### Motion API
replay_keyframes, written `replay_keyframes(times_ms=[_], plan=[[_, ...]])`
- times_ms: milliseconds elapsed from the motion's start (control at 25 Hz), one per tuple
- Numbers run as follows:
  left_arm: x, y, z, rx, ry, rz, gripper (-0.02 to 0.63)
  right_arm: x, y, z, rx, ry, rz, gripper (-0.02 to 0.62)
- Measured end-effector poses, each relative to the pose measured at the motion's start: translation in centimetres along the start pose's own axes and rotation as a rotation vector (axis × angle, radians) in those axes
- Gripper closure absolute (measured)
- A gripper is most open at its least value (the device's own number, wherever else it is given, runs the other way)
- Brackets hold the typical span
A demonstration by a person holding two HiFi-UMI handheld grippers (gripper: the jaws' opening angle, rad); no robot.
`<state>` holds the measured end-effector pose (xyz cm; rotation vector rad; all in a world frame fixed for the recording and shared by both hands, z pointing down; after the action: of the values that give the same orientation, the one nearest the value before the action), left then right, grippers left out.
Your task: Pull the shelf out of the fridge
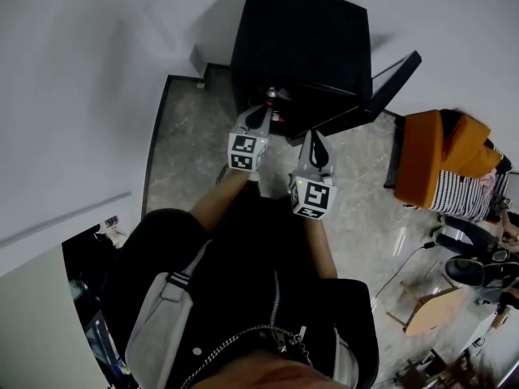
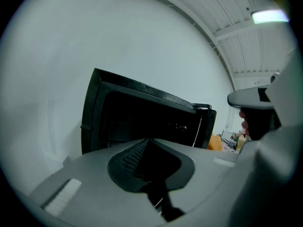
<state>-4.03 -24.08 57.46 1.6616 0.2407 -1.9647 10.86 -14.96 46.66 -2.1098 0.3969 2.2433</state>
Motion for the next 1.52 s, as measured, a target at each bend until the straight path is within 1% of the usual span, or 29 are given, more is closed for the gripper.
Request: replay_keyframes(times_ms=[80,160,240,360,400,440,480,520,680,800,880,1040,1200,1320,1360,1480,1520], plan=[[-0.4,0.7,0.4,0.01,-0.052,-0.013,0.595,-0.2,0.1,-0.4,0.002,0.003,0.007,0.594],[-0.4,1.3,0.8,0.04,-0.131,-0.043,0.595,-0.4,0.2,-0.8,0.011,-0.002,0.015,0.594],[-0.7,1.9,1.3,0.072,-0.233,-0.073,0.594,-0.5,0.1,-1.2,0.021,-0.009,0.025,0.594],[-1.3,2.9,2.1,0.109,-0.417,-0.119,0.559,-0.3,0.0,-1.8,0.031,-0.019,0.035,0.594],[-1.5,3.3,2.4,0.129,-0.485,-0.137,0.533,-0.3,0.0,-1.9,0.034,-0.025,0.039,0.594],[-1.7,3.7,2.8,0.15,-0.547,-0.157,0.532,-0.4,-0.1,-1.9,0.038,-0.033,0.043,0.594],[-1.9,4.0,3.1,0.17,-0.598,-0.175,0.506,-0.4,-0.1,-1.8,0.042,-0.045,0.046,0.594],[-2.0,4.4,3.4,0.187,-0.64,-0.191,0.497,-0.3,-0.2,-1.8,0.046,-0.059,0.048,0.594],[-3.1,5.9,4.9,0.251,-0.835,-0.253,0.489,-0.4,-0.6,-1.9,0.055,-0.081,0.067,0.594],[-3.8,7.4,5.9,0.266,-0.954,-0.288,0.488,-0.6,-0.9,-2.4,0.052,-0.098,0.079,0.594],[-4.1,8.1,6.3,0.267,-1.006,-0.308,0.485,-0.9,-1.2,-2.5,0.054,-0.103,0.094,0.594],[-4.6,9.3,6.8,0.242,-1.091,-0.352,0.482,-1.5,-2.0,-3.0,0.052,-0.114,0.118,0.594],[-4.7,10.1,7.5,0.216,-1.145,-0.392,0.483,-1.5,-2.3,-3.8,0.027,-0.112,0.129,0.593],[-5.1,10.6,7.8,0.217,-1.204,-0.416,0.487,-1.7,-2.4,-4.4,0.015,-0.107,0.134,0.594],[-5.2,10.7,7.9,0.22,-1.219,-0.421,0.494,-1.7,-2.4,-4.6,0.014,-0.107,0.136,0.593],[-5.4,10.8,8.0,0.208,-1.243,-0.439,0.563,-1.8,-2.4,-4.8,0.01,-0.108,0.136,0.594],[-5.4,10.8,8.0,0.2,-1.257,-0.45,0.565,-1.9,-2.5,-4.8,0.008,-0.107,0.137,0.594]])
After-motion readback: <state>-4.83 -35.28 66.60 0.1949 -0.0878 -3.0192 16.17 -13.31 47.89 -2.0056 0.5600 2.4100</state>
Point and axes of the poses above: the fingertips, and each gripper's own axes: y forward along the fingers, z to its left, x out of its top, the point moved 7 cm from there along -y, backward along the fingers, and after that the axes turned 2 degrees about -z, right-handed, at the moved point
